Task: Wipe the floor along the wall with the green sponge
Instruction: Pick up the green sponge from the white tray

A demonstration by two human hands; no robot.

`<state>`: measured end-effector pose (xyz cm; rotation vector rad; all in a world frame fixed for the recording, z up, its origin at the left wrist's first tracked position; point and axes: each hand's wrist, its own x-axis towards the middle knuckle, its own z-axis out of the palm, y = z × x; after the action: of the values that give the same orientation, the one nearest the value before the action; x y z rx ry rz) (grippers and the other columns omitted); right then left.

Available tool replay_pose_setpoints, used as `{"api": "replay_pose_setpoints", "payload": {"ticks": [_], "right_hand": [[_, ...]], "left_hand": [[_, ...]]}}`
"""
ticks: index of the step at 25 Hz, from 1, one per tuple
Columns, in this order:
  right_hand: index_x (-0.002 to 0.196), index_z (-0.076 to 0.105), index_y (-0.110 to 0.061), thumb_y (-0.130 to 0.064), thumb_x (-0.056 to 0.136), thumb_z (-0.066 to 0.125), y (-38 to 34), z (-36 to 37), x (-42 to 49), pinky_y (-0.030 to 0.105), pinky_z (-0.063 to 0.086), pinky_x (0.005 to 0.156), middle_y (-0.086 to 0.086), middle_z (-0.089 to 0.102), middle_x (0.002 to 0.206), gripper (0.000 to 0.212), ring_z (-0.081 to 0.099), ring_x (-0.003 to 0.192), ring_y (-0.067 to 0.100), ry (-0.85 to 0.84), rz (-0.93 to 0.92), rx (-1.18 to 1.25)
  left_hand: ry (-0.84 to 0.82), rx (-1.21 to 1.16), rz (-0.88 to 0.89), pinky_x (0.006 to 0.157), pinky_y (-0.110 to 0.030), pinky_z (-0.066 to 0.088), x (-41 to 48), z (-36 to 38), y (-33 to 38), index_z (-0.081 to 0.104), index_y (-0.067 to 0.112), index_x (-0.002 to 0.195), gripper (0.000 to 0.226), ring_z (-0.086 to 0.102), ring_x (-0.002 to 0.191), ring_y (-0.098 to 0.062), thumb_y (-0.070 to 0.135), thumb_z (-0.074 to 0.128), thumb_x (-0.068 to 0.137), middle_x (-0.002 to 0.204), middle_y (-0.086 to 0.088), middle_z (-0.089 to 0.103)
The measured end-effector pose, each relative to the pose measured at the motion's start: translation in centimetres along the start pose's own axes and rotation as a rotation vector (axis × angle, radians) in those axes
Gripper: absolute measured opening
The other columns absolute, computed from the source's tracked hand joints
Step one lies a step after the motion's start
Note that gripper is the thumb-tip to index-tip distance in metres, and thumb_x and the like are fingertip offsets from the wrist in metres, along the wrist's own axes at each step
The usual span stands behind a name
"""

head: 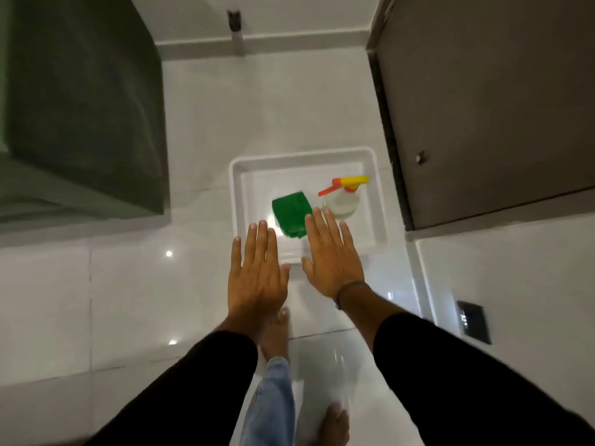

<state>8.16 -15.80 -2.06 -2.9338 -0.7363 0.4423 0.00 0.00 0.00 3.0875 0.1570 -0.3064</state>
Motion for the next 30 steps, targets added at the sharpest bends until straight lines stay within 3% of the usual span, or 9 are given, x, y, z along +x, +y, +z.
{"api": "replay_pose_setpoints", "payload": {"ticks": [3, 7, 12, 15, 18, 24, 30], "right_hand": [[0.162, 0.006, -0.009, -0.027, 0.089, 0.059, 0.4, 4.1, 6.4, 0.055, 0.011, 0.127, 0.014, 0.007, 0.172, 0.092, 0.001, 0.159, 0.033, -0.042, -0.056, -0.047], [0.161, 0.006, -0.007, -0.026, 0.084, 0.068, 0.2, 9.4, 11.9, 0.055, 0.015, 0.127, 0.017, 0.009, 0.171, 0.101, 0.005, 0.158, 0.037, -0.114, -0.180, -0.142], [0.161, 0.007, -0.005, -0.026, 0.103, 0.044, 1.1, 11.9, 13.7, 0.054, 0.019, 0.126, 0.021, 0.013, 0.169, 0.072, 0.012, 0.157, 0.039, -0.098, -0.210, -0.156], [0.160, 0.010, -0.002, -0.021, 0.108, 0.029, 1.4, 12.5, 14.2, 0.054, 0.020, 0.126, 0.023, 0.017, 0.168, 0.059, 0.017, 0.155, 0.040, -0.065, -0.246, -0.200], [0.158, 0.018, 0.000, -0.021, 0.107, 0.032, 1.9, 12.2, 14.3, 0.052, 0.023, 0.126, 0.025, 0.026, 0.165, 0.057, 0.025, 0.153, 0.041, -0.059, -0.261, -0.223], [0.155, 0.027, 0.001, -0.018, 0.105, 0.035, 1.7, 6.6, 10.8, 0.049, 0.031, 0.123, 0.026, 0.035, 0.161, 0.054, 0.033, 0.150, 0.041, 0.051, -0.229, -0.126], [0.158, 0.015, 0.000, -0.014, 0.096, 0.037, 2.0, 0.9, -2.6, 0.050, 0.019, 0.127, 0.025, 0.023, 0.165, 0.068, 0.021, 0.154, 0.043, -0.008, -0.105, -0.067]], "left_hand": [[-0.086, -0.014, -0.036, 0.136, -0.057, 0.009, 4.4, 3.5, -0.9, 0.024, 0.002, 0.172, 0.076, 0.018, 0.170, -0.039, 0.047, 0.032, 0.112, 0.182, -0.021, 0.021], [-0.131, -0.025, -0.008, 0.137, -0.061, 0.019, 8.1, 8.2, -2.3, 0.028, 0.000, 0.171, 0.077, 0.021, 0.169, -0.042, 0.050, 0.034, 0.112, 0.181, -0.024, 0.024], [-0.141, -0.049, -0.015, 0.139, -0.060, 0.016, 9.2, 10.9, -2.8, 0.021, 0.001, 0.172, 0.079, 0.013, 0.171, -0.039, 0.053, 0.017, 0.113, 0.183, -0.023, 0.016], [-0.161, -0.057, -0.022, 0.139, -0.059, 0.014, 9.3, 11.3, -2.9, 0.018, 0.001, 0.173, 0.078, 0.008, 0.172, -0.037, 0.051, 0.017, 0.113, 0.184, -0.021, 0.011], [-0.116, -0.053, -0.011, 0.139, -0.059, 0.015, 9.4, 11.1, -2.8, 0.019, 0.001, 0.173, 0.079, 0.010, 0.171, -0.037, 0.052, 0.018, 0.113, 0.184, -0.022, 0.013], [-0.095, -0.076, 0.011, 0.139, -0.059, 0.014, 7.0, 8.0, -1.9, 0.012, 0.003, 0.174, 0.080, 0.005, 0.172, -0.037, 0.055, 0.019, 0.114, 0.185, -0.020, 0.009], [-0.074, -0.027, 0.130, 0.136, -0.062, 0.024, 0.5, 3.7, 2.6, 0.025, 0.000, 0.172, 0.080, 0.018, 0.170, -0.040, 0.053, 0.022, 0.112, 0.182, -0.022, 0.020]]}}
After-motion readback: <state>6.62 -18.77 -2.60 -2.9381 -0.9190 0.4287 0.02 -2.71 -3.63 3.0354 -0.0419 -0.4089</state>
